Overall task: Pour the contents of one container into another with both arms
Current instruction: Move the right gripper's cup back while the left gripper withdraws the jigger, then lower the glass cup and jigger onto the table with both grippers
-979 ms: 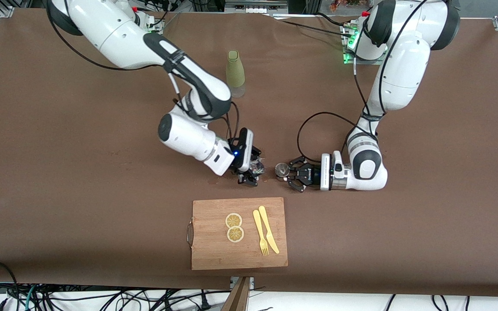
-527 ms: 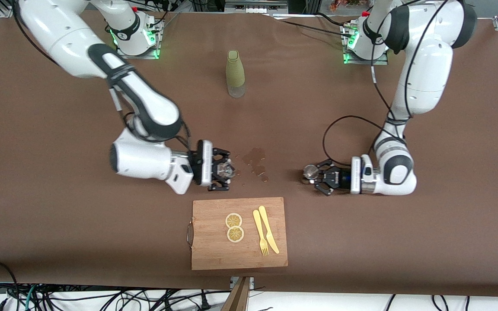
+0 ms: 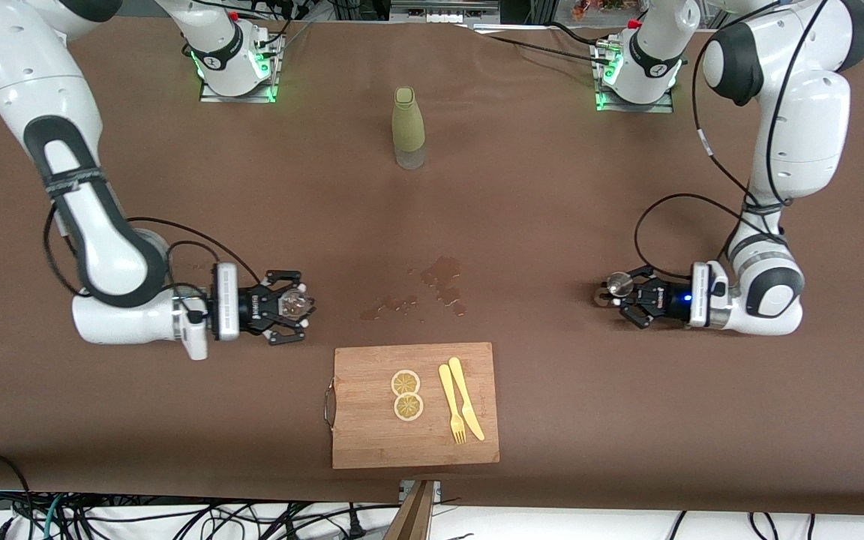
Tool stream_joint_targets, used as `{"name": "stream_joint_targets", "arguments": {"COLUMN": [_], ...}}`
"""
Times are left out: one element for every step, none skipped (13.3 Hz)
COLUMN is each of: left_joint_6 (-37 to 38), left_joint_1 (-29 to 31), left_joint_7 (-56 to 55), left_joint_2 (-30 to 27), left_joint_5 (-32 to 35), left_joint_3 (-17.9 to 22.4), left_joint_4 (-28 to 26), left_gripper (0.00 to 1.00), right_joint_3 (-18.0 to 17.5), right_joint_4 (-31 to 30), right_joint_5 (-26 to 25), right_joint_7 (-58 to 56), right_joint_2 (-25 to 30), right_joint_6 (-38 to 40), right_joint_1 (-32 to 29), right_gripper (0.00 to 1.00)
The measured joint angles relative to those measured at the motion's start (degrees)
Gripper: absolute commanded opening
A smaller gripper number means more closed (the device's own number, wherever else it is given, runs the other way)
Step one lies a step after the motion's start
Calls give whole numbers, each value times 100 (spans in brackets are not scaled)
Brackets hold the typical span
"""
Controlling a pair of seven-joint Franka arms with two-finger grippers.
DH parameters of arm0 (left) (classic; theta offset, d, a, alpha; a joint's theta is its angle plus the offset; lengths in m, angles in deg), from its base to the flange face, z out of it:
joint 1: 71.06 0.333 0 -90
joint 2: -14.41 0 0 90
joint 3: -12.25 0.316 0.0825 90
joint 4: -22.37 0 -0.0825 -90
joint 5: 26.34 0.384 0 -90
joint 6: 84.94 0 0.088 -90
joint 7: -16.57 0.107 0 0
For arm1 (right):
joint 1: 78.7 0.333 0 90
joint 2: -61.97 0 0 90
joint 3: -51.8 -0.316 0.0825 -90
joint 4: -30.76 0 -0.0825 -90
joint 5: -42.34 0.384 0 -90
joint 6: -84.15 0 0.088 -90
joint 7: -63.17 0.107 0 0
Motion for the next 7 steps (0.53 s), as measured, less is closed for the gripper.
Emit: {"name": "stream_joint_targets", "arguments": {"left_joint_6": [125,230,310,403,506,593,656], "left_joint_1": [164,335,497,641,750,831,893], "left_joint_7": [124,248,375,510,656,815,937], "left_joint_2": [3,6,9,12,20,41,80], "left_joint_5": [182,393,623,852,1037,1185,1308], "left_joint_3": [15,24,27,28,28,29,29], "left_joint_4": [-5,-9,-16,-25,-43,-65,-82], "left_gripper": [0,0,0,0,0,0,0], "right_joint_3": [378,717,1026,1302,1543,1753,1916], "right_joint_4": [-170,-330,-456,-534,-589,-645,-711], "right_joint_5": [265,383,444,468,477,478,480], "right_joint_7": [-460,-798,-1033,-1209,-1378,-1586,-1850], "right_joint_2": [-20,-35,-43,-47,-54,-67,-92], "right_joint_6": [284,480,657,820,963,1068,1128], "right_joint_1": [-5,-4,-7,-11,-17,-19,-22], "right_gripper": [0,0,0,0,0,0,0]}}
